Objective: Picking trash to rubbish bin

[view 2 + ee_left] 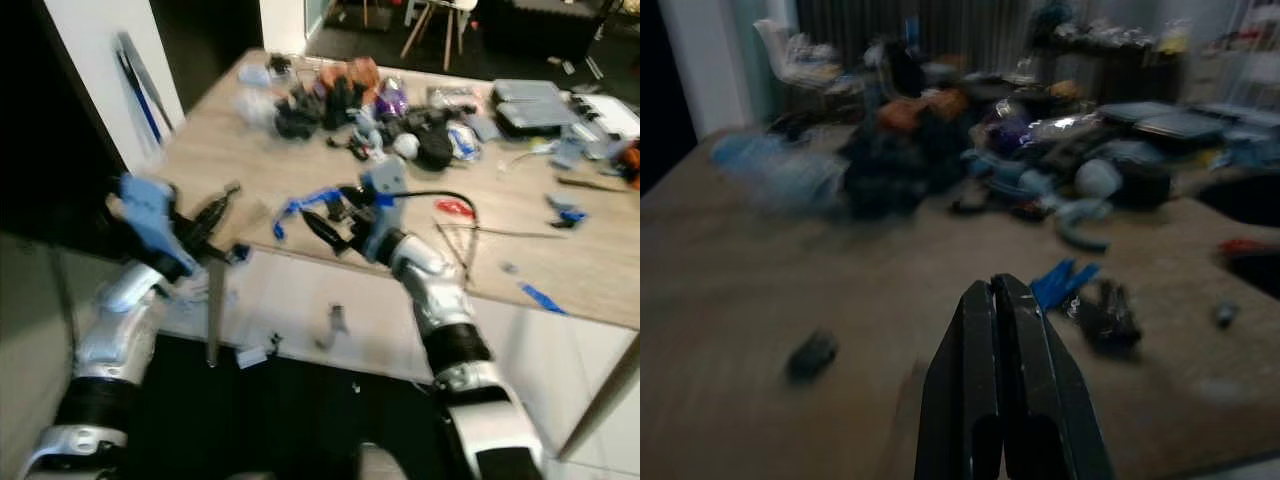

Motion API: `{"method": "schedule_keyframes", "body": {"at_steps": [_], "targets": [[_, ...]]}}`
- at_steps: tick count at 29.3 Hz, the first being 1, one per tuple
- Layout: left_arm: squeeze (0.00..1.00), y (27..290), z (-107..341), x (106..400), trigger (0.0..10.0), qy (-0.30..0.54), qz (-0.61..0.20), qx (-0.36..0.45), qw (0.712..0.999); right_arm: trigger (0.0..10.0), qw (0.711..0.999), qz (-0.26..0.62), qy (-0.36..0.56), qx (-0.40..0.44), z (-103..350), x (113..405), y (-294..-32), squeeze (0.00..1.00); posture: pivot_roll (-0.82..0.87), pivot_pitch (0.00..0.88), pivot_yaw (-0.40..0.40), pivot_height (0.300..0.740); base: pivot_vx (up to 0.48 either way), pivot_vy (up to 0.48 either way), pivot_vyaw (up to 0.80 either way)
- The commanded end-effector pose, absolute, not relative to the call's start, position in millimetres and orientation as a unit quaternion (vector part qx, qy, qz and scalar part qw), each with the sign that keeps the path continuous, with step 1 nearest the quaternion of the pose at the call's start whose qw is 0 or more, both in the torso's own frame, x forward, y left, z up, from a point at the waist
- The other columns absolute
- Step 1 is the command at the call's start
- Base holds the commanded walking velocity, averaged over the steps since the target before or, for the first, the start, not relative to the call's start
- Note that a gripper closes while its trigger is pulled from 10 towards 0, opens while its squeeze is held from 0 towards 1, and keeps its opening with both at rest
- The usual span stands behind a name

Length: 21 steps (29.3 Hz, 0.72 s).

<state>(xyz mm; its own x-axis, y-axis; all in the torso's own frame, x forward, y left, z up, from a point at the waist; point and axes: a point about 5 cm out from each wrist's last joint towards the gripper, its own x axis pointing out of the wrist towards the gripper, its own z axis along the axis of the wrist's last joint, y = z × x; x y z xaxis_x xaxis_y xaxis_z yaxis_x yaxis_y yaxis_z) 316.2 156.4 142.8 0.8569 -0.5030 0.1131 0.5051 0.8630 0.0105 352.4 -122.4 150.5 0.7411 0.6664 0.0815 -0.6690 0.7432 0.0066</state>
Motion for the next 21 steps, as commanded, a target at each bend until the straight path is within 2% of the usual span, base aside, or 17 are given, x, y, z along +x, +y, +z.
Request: {"method": "schedule_keyframes", "body": {"at_steps": [1, 5, 7, 8, 11, 12, 13, 15, 21], "targets": [[0.0, 158, 142, 314, 10.0, -0.055, -0.265, -0.002, 0.963, 10.0, 0.932, 0.359, -0.031, 0.023, 148, 352, -120, 0.0, 0.01, 0.0, -0.031, 0.74, 0.48, 0.0, 0.0], [0.0, 150, 146, 305, 10.0, -0.051, -0.335, -0.002, 0.941, 10.0, 0.933, 0.358, -0.029, 0.022, 147, 352, -120, 0.0, 0.01, 0.0, -0.034, 0.74, 0.12, 0.0, 0.0], [0.0, 147, 145, 295, 10.0, -0.028, -0.396, 0.028, 0.917, 10.0, 0.933, 0.357, -0.026, 0.021, 147, 352, -121, 0.0, 0.01, 0.0, -0.036, 0.74, 0.0, 0.0, 0.0], [0.0, 147, 145, 295, 10.0, -0.028, -0.396, 0.028, 0.917, 10.0, 0.933, 0.357, -0.026, 0.021, 147, 352, -121, 0.0, 0.01, 0.0, -0.036, 0.74, 0.0, 0.0, 0.0], [0.0, 149, 142, 283, 10.0, 0.007, -0.457, 0.088, 0.885, 10.0, 0.935, 0.354, -0.017, 0.021, 147, 353, -123, 0.0, 0.01, 0.0, -0.037, 0.74, 0.0, 0.0, 0.0], [0.0, 149, 142, 283, 10.0, 0.007, -0.457, 0.088, 0.885, 10.0, 0.935, 0.354, -0.017, 0.021, 147, 353, -123, 0.0, 0.01, 0.0, -0.037, 0.74, 0.0, 0.0, 0.0], [0.0, 156, 142, 279, 10.0, 0.027, -0.469, 0.127, 0.874, 10.0, 0.936, 0.35, -0.013, 0.022, 149, 354, -126, 0.0, 0.01, 0.0, -0.037, 0.74, 0.0, 0.0, 0.0], [0.0, 162, 141, 278, 10.0, 0.04, -0.464, 0.167, 0.869, 10.0, 0.939, 0.342, -0.009, 0.027, 151, 357, -132, 0.0, 0.01, 0.0, -0.037, 0.74, 0.0, 0.0, 0.0], [0.0, 170, 145, 286, 10.0, 0.046, -0.419, 0.234, 0.876, 10.0, 0.946, 0.322, 0.0, 0.028, 159, 363, -150, 0.0, 0.01, 0.0, -0.037, 0.74, 0.0, 0.0, -0.08]]}}
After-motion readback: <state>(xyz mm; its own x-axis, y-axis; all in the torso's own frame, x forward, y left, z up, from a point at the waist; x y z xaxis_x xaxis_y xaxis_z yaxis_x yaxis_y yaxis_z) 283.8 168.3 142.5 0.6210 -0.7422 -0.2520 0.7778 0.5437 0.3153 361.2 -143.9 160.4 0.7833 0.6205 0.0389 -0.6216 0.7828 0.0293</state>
